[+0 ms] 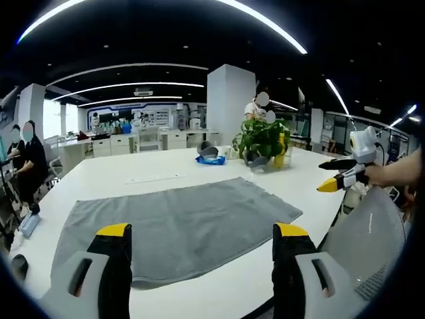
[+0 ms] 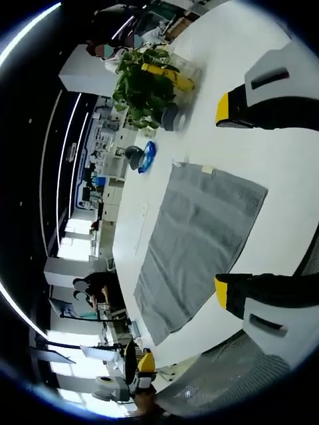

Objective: Fold the towel on the table until its edges align and the towel forms a compact rectangular stack.

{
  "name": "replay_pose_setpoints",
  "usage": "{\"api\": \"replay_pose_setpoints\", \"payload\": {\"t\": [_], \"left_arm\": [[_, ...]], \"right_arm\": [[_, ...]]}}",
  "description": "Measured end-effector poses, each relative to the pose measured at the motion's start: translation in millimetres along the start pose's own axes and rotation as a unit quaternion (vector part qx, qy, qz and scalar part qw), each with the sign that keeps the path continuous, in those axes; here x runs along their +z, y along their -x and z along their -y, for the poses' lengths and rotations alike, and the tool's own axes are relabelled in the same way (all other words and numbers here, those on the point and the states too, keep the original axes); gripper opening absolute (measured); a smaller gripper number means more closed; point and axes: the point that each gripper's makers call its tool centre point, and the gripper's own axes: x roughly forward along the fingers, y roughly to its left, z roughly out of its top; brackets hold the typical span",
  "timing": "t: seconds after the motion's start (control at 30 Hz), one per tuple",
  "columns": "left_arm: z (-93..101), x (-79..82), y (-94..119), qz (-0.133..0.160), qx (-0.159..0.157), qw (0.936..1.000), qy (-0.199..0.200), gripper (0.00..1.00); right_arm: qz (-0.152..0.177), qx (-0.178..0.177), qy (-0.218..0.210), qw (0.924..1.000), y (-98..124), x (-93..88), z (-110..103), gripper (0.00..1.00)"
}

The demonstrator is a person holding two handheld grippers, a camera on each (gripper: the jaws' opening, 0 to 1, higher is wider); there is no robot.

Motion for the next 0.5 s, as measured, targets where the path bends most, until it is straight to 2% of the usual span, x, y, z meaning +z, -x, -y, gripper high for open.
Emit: {"api": "replay_pose_setpoints", "payload": {"t": [0.1, 0.23, 0.33, 0.43, 0.47, 0.5], "left_arm": [[4.3, -0.8, -0.6, -0.002, -0.011, 0.9999, 0.0, 0.9], [6.0, -2.7, -1.7, -0.01, -0.012, 0.9998, -0.01, 0.89], [8.1, -2.6, -2.5, -0.01, -0.019, 0.9998, -0.005, 0.89], [11.2, -4.8, -3.5, -0.017, -0.026, 0.9995, -0.011, 0.89], [10.8, -4.2, -3.4, -0.015, -0.025, 0.9995, -0.013, 0.89], [8.5, -2.0, -2.8, -0.01, -0.019, 0.9997, -0.015, 0.89]], "right_arm": [[-0.006, -0.008, -0.002, 1.0, 0.0, -2.7, 2.3, 0.9], [-0.018, -0.009, 0.019, 0.9996, 0.5, -3.2, -3.9, 0.9], [-0.019, -0.011, 0.025, 0.9994, 1.1, -3.9, 3.7, 0.89], [-0.004, -0.003, 0.018, 0.9998, 2.8, 2.1, 2.3, 0.88], [0.012, -0.002, 0.017, 0.9998, 3.2, 7.8, 1.6, 0.88], [0.013, -0.002, 0.017, 0.9998, 4.0, 8.3, 2.3, 0.88]]}}
